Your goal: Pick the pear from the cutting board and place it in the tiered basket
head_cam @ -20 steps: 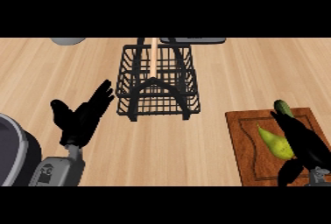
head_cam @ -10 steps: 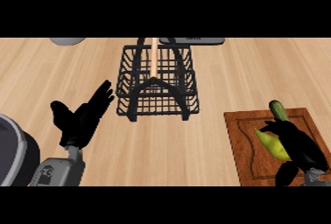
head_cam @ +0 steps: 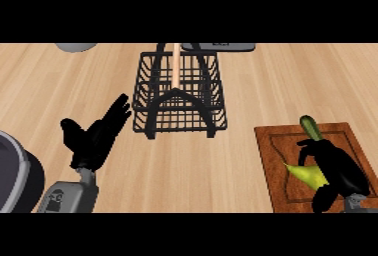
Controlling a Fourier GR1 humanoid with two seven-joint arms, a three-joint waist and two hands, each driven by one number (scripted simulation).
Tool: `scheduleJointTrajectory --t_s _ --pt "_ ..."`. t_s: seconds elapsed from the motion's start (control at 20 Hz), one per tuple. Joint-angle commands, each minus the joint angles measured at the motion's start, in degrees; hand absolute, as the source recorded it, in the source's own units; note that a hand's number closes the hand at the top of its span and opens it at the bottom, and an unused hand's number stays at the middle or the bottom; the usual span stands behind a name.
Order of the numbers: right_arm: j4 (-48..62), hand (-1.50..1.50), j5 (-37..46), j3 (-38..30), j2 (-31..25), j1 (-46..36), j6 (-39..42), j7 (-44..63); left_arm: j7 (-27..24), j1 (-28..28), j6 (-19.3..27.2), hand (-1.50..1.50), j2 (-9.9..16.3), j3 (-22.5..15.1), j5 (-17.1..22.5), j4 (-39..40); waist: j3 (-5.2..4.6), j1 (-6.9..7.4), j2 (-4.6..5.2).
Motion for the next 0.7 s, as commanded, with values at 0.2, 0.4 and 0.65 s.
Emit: scheduleJointTrajectory --t_s 0.2,0.4,0.65 --pt "-10.6 1.5 -0.2 1.6 10.2 6.5 -2.8 9.2 2.0 -2.9 1.6 0.0 0.0 1.2 -0.6 0.8 1.47 -0.66 0.55" --pt "-20.1 1.5 9.0 8.7 17.9 14.6 -2.4 23.5 0.5 0.5 1.4 0.0 -0.1 1.4 -0.3 0.7 1.25 -2.19 0.1" --pt "-37.2 1.5 6.8 18.5 19.9 20.9 -4.9 35.3 1.0 1.5 -0.8 0.0 2.0 2.2 0.8 -1.1 1.39 -1.48 0.11"
